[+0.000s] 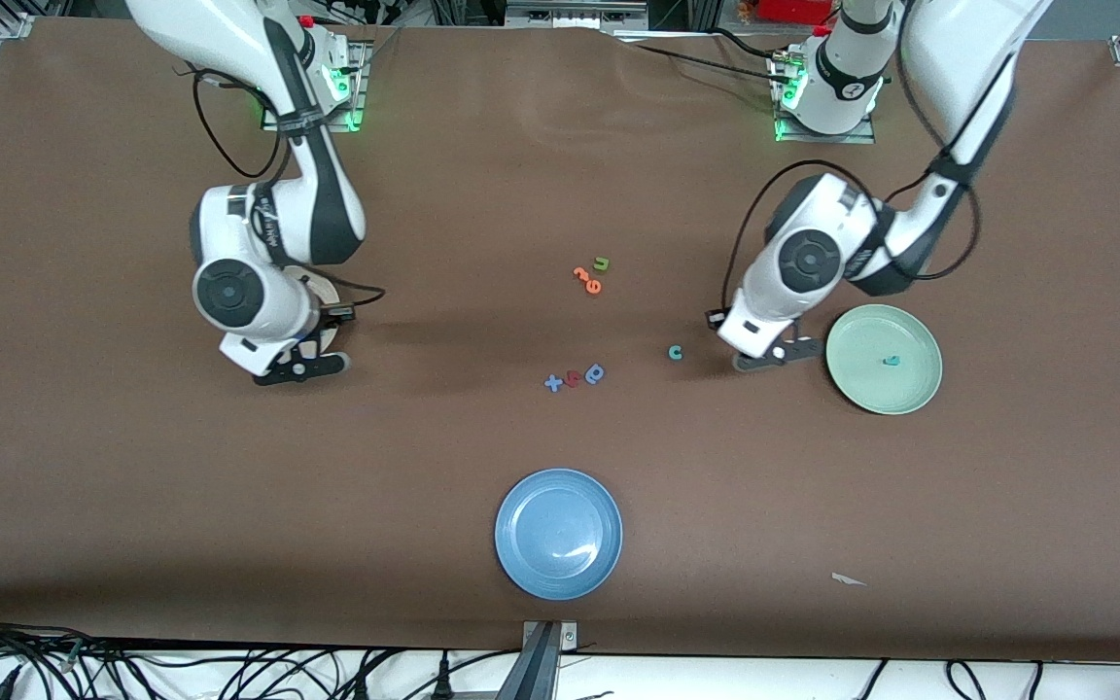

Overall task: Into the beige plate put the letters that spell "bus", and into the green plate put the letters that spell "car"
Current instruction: 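Place the teal d in the cream plate while the left gripper places yellow a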

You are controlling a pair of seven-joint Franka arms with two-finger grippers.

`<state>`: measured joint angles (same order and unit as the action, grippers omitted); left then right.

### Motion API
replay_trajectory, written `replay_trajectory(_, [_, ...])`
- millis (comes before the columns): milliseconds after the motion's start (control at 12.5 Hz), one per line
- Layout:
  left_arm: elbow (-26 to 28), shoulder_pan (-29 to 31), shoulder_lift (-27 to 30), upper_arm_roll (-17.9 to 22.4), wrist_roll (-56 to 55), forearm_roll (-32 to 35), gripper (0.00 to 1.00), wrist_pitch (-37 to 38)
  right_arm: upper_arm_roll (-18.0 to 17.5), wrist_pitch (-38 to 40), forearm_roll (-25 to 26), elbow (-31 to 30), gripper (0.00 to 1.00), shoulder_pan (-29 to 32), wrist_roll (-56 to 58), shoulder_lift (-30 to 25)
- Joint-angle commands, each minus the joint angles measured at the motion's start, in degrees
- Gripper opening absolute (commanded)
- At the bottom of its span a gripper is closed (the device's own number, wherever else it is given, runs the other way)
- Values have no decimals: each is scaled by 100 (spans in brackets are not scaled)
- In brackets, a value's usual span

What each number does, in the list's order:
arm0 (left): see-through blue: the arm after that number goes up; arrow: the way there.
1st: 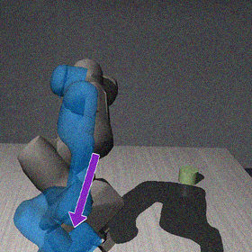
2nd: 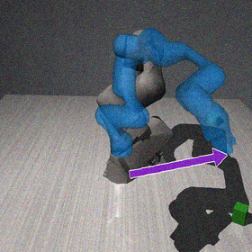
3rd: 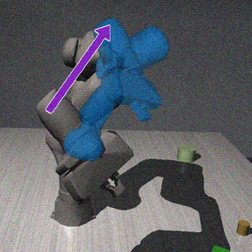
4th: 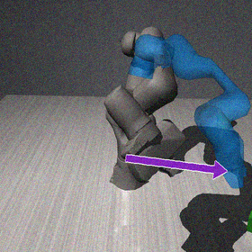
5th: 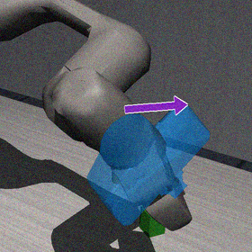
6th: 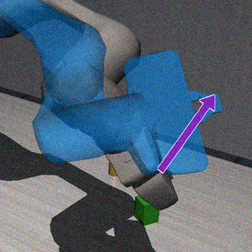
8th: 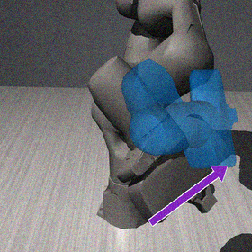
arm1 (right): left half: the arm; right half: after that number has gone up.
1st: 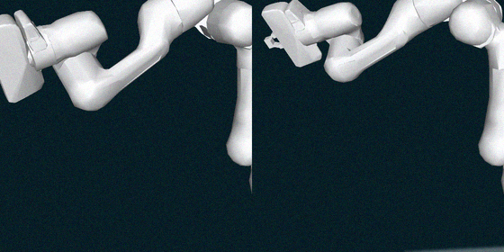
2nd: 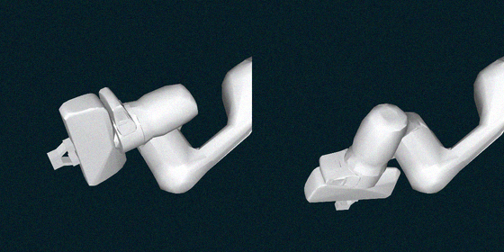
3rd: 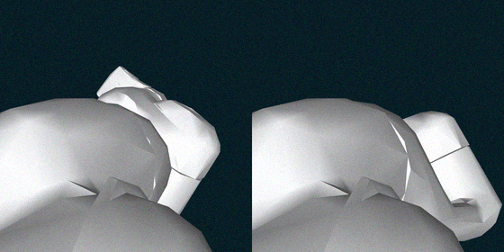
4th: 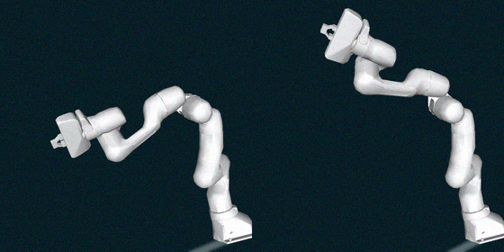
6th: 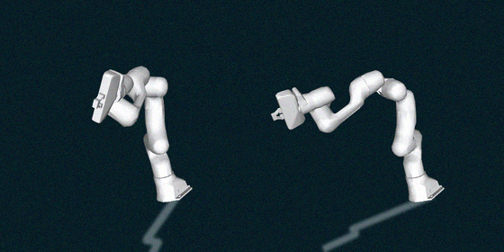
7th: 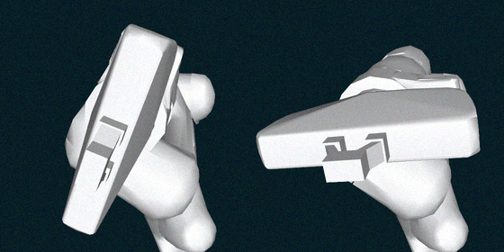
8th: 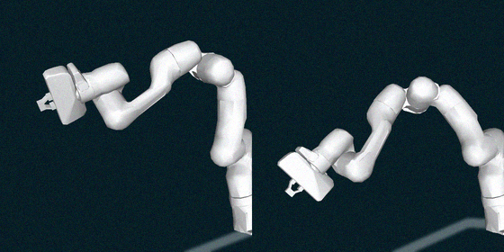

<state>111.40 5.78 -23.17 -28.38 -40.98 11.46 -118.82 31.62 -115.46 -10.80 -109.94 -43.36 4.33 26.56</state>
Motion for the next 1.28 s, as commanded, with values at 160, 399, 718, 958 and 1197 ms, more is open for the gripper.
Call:
replay_trajectory(160, [-672,1273,119,-28,1722,-30,0,1098,-16,-91,-107,-80,19,503,498,358])
replay_trajectory(399, [-654,1865,-282,-1,2374,58,0,1045,-51,-13,-308,-19,100,574,455,376])
replay_trajectory(718, [-637,1883,-1101,69,2384,181,12,325,-60,669,-318,603,100,539,385,314])
replay_trajectory(958, [-654,1918,-866,-1,2297,85,100,473,-60,1629,-274,1648,100,487,-37,306])
replay_trajectory(1197, [-672,1874,-628,-588,1396,-126,100,649,45,2595,-300,2878,100,548,-38,165])
